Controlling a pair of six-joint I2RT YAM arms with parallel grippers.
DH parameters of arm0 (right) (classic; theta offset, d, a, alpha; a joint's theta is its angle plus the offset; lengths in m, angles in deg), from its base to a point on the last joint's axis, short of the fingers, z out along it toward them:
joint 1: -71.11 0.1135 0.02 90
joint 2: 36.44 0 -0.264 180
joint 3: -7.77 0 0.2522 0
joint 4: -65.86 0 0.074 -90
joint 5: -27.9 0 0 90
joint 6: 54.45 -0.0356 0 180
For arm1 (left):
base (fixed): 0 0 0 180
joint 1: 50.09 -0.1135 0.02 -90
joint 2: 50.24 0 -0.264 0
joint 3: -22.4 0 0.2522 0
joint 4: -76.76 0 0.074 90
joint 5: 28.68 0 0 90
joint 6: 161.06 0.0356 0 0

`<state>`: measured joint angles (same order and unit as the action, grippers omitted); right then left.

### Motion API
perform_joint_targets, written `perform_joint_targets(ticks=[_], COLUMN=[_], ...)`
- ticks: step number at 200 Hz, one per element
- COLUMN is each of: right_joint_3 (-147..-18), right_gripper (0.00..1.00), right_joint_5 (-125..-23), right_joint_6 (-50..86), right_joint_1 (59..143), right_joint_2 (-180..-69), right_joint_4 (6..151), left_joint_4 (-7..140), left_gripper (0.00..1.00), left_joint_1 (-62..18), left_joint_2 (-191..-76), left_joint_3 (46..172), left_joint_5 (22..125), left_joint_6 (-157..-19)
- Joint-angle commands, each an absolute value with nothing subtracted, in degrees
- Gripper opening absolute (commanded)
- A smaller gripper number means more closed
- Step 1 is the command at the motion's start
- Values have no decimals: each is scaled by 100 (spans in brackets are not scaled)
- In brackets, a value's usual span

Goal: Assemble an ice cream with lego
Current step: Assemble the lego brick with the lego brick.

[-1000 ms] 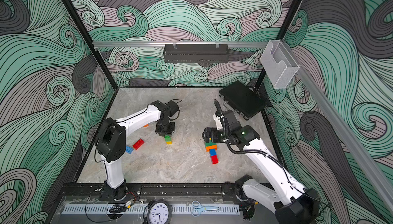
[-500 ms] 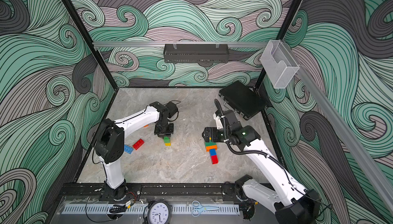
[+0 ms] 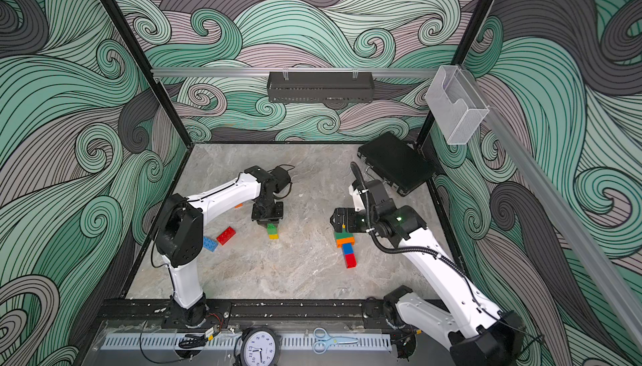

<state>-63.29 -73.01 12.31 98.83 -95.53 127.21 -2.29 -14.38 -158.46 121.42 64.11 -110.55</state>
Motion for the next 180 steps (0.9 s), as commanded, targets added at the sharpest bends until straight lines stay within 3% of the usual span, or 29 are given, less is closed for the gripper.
perform_joint_targets(ticks=[1,140,180], right_joint_3=[-6413,-6375,-6354], right_gripper=[99,99,99], right_joint_5=[-7212,-7205,-7212], right_joint_6=[1137,1122,1136], right_joint_1=[9861,9860,9861], right_joint_2=[-9471,-9435,-9418], right_joint_4=[12771,12770,12770], left_joint_4=[-441,-485,-729], left_gripper=[26,43,61], left_joint_1=[-1462,-1467,-1465], left_joint_2=[-15887,-15781,-15475], left_joint_3=[12335,12393,12553], left_joint_5=[6371,6378,6138], left_joint_6=[-11104,-11089,-11114])
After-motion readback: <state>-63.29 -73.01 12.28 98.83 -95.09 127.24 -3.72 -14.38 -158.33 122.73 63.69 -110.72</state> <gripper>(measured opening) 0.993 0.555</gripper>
